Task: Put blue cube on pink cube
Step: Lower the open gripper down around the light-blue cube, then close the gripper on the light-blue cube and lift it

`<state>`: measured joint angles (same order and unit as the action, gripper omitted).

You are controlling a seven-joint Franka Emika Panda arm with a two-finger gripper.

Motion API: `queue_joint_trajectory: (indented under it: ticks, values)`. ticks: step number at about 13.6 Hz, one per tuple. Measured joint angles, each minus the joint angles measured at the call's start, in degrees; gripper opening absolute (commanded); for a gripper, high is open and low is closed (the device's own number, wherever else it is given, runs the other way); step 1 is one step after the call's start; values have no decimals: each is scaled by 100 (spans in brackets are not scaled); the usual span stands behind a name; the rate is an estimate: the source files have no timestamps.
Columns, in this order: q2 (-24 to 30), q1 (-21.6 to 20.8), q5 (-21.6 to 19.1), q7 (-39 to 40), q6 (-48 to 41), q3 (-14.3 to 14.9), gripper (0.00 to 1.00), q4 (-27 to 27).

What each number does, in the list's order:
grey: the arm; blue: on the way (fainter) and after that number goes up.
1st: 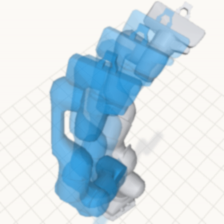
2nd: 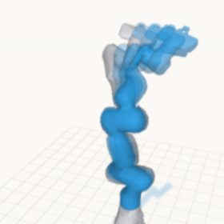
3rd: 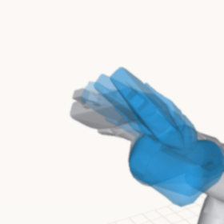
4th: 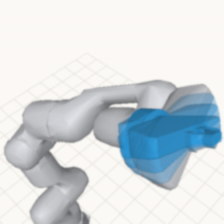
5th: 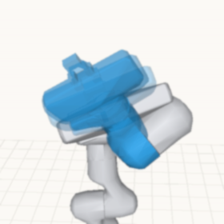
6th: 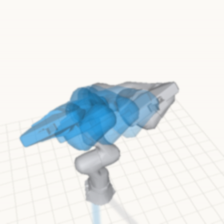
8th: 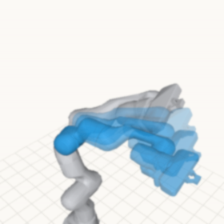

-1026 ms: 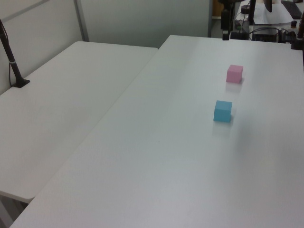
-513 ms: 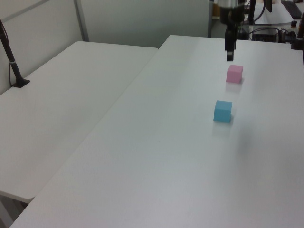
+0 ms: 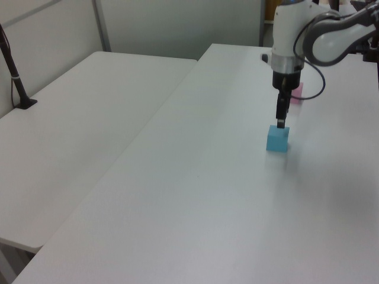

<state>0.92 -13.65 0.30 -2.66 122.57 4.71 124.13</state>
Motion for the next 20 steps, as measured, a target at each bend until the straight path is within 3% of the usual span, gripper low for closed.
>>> queue_joint_trajectory:
  ticks: [10, 11, 15, 16, 20]
  values:
    - [-573, 206, 97, -326, 423, 17, 100, 76]
    - [-647, 199, 178, -326, 482, 10, 94, 77]
    - [-904, 191, 256, -322, 693, 5, 24, 78]
    - [-904, 186, 256, -322, 694, 4, 13, 75]
    - [-860, 159, 260, -280, 694, 2, 11, 52]
